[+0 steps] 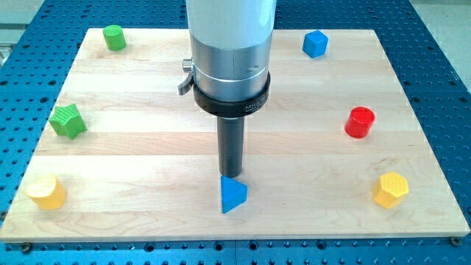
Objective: Keep arm in between blue blocks
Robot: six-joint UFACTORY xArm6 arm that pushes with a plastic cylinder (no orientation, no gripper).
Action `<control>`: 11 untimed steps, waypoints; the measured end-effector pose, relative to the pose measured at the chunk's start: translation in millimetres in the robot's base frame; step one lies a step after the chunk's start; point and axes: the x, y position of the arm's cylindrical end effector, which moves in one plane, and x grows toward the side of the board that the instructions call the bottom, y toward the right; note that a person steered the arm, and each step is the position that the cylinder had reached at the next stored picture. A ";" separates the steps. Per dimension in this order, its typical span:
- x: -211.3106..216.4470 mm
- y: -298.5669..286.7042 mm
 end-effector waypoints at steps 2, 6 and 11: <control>0.0 1.2; -28.3 3.0; -35.0 8.0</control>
